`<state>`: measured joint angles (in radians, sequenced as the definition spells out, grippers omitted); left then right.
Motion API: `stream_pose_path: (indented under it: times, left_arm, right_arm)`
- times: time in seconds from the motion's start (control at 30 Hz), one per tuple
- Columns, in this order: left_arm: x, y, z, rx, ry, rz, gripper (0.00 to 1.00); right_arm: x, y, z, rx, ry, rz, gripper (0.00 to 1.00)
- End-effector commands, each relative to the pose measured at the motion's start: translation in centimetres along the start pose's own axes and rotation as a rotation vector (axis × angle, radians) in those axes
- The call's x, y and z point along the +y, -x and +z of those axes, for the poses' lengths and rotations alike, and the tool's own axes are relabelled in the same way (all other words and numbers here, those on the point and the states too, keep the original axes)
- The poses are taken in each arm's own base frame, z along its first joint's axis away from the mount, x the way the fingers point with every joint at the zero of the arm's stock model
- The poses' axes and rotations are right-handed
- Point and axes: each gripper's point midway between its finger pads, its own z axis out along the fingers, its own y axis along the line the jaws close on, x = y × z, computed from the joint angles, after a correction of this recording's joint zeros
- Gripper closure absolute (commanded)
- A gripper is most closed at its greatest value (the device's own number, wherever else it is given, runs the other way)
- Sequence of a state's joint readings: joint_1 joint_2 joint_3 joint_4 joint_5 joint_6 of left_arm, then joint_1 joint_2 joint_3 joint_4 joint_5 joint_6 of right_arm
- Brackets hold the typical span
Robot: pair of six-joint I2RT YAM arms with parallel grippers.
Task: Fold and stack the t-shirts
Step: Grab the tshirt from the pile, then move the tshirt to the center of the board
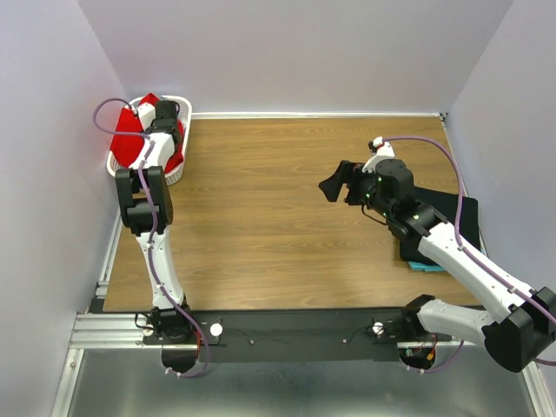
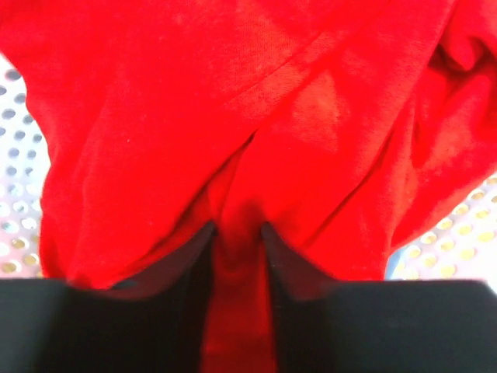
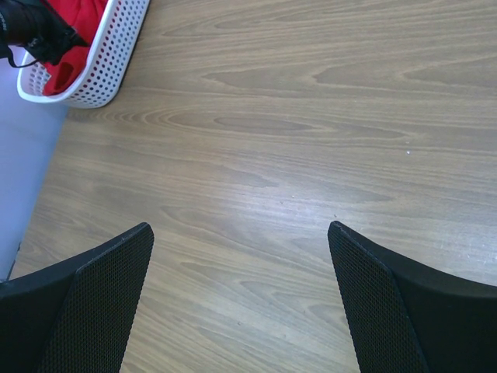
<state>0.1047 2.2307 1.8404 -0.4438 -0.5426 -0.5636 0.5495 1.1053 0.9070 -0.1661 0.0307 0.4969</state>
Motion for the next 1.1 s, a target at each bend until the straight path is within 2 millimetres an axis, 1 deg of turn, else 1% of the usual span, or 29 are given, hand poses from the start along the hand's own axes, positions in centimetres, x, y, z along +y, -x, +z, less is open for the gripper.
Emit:
stream_pose_path:
  times: [0.0,0.03,0.07,0.1,0.13,0.17,0.2,0.27,0.3,0.33,0.37,0.43,0.5,0.53,0.57,0.6,0.67,0.7,0.73,0.77,0.8,0.83,0.87,0.93,0.97,1.0,1.03,1.07]
  left_arm:
    - [-0.8,2.8,-0.8,-0.041,-0.067,-0.026,0.73]
    - [-0.8,3.5,-1.2,-0.054,-0.079,-0.024,0.86]
    - [-0.7,4.1,-1.4,-0.06,-0.095,-0.032,0.92]
    - [-0.8,5.1,-2.2,-0.076,-0.113,-0.04,0.98]
    - [-0.8,6.2,-2.7,-0.092,-0.123,-0.044,1.0]
    - [-0.8,6.7,-3.2,-0.1,-0.135,-0.051,1.0]
    - [-0.7,8.2,-4.3,-0.127,-0.149,-0.064,1.0]
    - [-0.8,9.7,-5.7,-0.155,-0.175,-0.071,1.0]
    - [-0.7,11.2,-7.2,-0.185,-0.194,-0.086,1.0]
    - [-0.6,12.0,-8.1,-0.2,-0.208,-0.093,1.0]
    - [-0.6,13.5,-9.9,-0.231,-0.237,-0.105,1.0]
    - [-0.6,15.5,-12.0,-0.275,-0.279,-0.116,1.0]
    - [-0.9,16.9,-13.9,-0.302,-0.331,-0.118,1.0]
    - [-1.0,18.3,-15.9,-0.335,-0.366,-0.127,1.0]
    - [-1.1,19.2,-17.5,-0.354,-0.403,-0.123,1.0]
    - [-1.6,19.2,-18.0,-0.355,-0.427,-0.113,1.0]
    - [-2.1,20.9,-22.0,-0.403,-0.499,-0.096,1.0]
    - [-2.5,21.3,-23.4,-0.421,-0.522,-0.088,1.0]
    - [-3.4,21.7,-25.8,-0.448,-0.562,-0.06,1.0]
    - [-3.8,22.0,-27.4,-0.465,-0.584,-0.052,1.0]
    - [-3.7,22.6,-29.5,-0.493,-0.61,-0.049,1.0]
    - [-4.1,22.7,-31.2,-0.509,-0.635,-0.043,1.0]
    - [-4.6,22.9,-34.6,-0.542,-0.691,-0.032,1.0]
    - [-5.2,23.0,-38.0,-0.574,-0.755,-0.025,1.0]
    - [-4.9,23.4,-40.4,-0.603,-0.797,-0.028,1.0]
    - [-5.8,22.7,-42.5,-0.606,-0.851,-0.015,1.0]
    - [-5.9,22.6,-43.9,-0.616,-0.879,-0.015,1.0]
    - [-5.8,22.5,-46.0,-0.632,-0.925,-0.016,1.0]
  right_arm:
    - [0.3,0.1,0.0,0.013,0.017,-0.011,0.0]
    - [0.4,0.1,0.1,0.015,0.018,-0.009,0.0]
    - [0.4,0.2,0.1,0.012,0.018,-0.009,0.0]
    - [0.4,0.1,0.1,0.015,0.016,-0.008,0.0]
    - [0.4,0.1,0.3,0.017,0.015,-0.008,0.0]
    - [0.4,0.1,0.3,0.018,0.016,-0.008,0.0]
    - [0.4,0.2,0.3,0.017,0.015,-0.006,0.0]
    - [0.5,0.3,0.5,0.017,0.015,-0.005,0.0]
    - [0.5,0.3,0.5,0.017,0.015,-0.005,0.0]
    - [0.5,0.3,0.6,0.019,0.014,-0.005,0.0]
    - [0.6,0.5,0.6,0.015,0.018,-0.005,0.0]
    - [0.6,0.5,0.8,0.017,0.015,-0.005,0.0]
    - [0.7,0.6,1.0,0.019,0.014,-0.005,0.0]
    - [0.7,0.7,1.1,0.019,0.014,-0.005,0.0]
    - [0.8,0.8,1.4,0.02,0.013,-0.005,0.0]
    - [0.8,0.8,1.4,0.021,0.013,-0.005,0.0]
    - [0.9,1.0,1.6,0.02,0.013,-0.005,0.0]
    - [1.0,1.2,1.7,0.019,0.014,-0.006,0.0]
    - [1.1,1.3,1.8,0.017,0.015,-0.009,0.0]
    - [1.2,1.6,1.7,0.012,0.018,-0.011,0.0]
    - [1.3,1.8,1.7,0.008,0.02,-0.012,0.0]
    - [1.3,2.0,1.7,0.005,0.02,-0.013,0.0]
    - [1.7,2.5,1.6,-0.006,0.027,-0.017,0.0]
    - [1.9,2.9,1.5,-0.015,0.032,-0.018,0.0]
    - [2.1,3.3,1.4,-0.025,0.037,-0.021,0.0]
    - [2.2,3.6,1.4,-0.03,0.037,-0.021,0.0]
    - [2.2,3.7,1.3,-0.034,0.035,-0.024,0.0]
    - [2.1,4.2,1.2,-0.05,0.029,-0.026,0.0]
